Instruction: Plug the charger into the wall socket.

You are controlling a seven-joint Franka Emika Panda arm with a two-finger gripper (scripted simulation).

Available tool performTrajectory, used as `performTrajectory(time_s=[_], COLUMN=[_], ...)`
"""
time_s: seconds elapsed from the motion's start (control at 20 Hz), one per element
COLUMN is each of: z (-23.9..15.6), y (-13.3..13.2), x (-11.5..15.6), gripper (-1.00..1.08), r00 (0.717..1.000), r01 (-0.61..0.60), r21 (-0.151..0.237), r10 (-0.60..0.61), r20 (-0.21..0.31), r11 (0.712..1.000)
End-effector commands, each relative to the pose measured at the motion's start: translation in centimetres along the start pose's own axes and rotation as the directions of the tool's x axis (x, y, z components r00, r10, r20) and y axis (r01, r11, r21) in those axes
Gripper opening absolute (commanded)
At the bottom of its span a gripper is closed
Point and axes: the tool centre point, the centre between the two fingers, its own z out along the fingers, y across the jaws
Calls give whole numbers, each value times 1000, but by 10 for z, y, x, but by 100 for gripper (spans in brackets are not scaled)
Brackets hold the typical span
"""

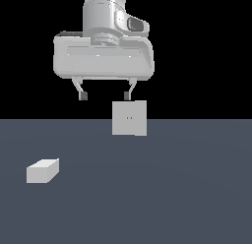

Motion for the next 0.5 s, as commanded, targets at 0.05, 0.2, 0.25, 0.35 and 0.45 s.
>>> performTrajectory(time_s=[0.05,0.2,0.25,0.35,0.45], z=[13,25,29,38,46], y=[-17,-33,-38,-48,-57], x=[-12,-23,-26,-33,-38], gripper=[100,100,100,100,100], r00=[1000,999,998,997,996], r01=[3,6,6,8,9], r21=[1,2,2,2,2], r10=[-3,-5,-6,-8,-9], r20=[-28,-54,-62,-79,-94], r11=[1000,1000,1000,1000,1000])
